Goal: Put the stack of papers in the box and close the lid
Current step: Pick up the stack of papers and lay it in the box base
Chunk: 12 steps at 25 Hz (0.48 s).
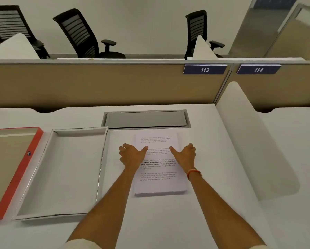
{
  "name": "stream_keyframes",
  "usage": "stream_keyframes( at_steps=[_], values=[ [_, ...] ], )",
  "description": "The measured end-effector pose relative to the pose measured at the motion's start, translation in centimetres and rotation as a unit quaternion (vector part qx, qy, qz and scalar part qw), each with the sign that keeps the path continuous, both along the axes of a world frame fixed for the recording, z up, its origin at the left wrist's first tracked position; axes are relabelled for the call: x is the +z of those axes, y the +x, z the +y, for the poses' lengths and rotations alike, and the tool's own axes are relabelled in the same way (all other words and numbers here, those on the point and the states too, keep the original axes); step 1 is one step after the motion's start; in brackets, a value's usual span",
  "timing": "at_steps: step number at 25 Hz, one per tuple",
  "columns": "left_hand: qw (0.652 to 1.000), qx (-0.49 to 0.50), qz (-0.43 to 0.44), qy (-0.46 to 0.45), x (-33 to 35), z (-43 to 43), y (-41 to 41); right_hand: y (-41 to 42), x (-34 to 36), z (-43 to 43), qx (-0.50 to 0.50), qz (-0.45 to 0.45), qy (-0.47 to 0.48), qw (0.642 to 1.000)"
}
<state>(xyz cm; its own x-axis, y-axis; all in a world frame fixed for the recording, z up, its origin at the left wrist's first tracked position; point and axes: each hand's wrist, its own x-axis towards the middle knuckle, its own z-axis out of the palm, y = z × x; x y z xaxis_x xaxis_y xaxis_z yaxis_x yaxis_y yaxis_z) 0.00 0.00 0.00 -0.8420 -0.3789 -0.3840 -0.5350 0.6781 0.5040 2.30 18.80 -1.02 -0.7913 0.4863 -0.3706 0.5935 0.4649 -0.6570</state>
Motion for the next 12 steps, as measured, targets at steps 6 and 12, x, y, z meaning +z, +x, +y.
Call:
stream_keyframes(
  at_steps=[6,12],
  values=[
    [0.995,0.046,-0.069,0.049,-1.2,0.6,0.6,-0.2,-1.3,-0.4,0.0,-0.061,0.037,0.997],
    [0.993,0.058,-0.078,0.061,-1.2,1.5,0.2,-0.6,-1.8,-0.9,-0.001,-0.087,0.02,0.996]
  ],
)
